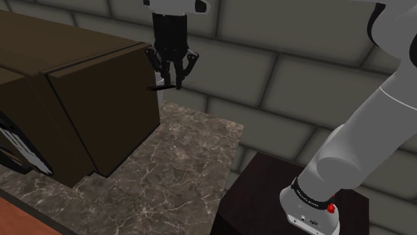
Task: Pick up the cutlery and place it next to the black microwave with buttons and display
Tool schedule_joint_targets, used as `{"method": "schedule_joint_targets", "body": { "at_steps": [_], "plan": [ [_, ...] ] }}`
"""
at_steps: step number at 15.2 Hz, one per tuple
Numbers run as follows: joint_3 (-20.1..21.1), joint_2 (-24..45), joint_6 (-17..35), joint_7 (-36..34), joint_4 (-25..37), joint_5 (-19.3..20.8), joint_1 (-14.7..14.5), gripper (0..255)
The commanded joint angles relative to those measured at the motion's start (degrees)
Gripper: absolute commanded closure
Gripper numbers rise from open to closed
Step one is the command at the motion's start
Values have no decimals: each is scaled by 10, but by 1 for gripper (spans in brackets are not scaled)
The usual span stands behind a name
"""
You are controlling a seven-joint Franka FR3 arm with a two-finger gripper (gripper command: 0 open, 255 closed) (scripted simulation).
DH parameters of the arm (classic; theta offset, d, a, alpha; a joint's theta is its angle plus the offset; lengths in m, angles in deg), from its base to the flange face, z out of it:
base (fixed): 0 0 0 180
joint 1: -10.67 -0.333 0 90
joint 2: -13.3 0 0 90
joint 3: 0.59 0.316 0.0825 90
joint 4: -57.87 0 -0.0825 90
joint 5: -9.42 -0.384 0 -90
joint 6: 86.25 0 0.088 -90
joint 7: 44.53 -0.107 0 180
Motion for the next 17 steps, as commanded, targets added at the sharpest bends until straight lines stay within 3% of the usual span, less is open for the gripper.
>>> {"method": "schedule_joint_targets", "body": {
  "at_steps": [1, 17],
  "plan": [
    [-1, -4, 16, 4, -20, -2, 1, 255],
    [1, -11, 140, 13, -149, -8, -2, 255]
  ]
}}
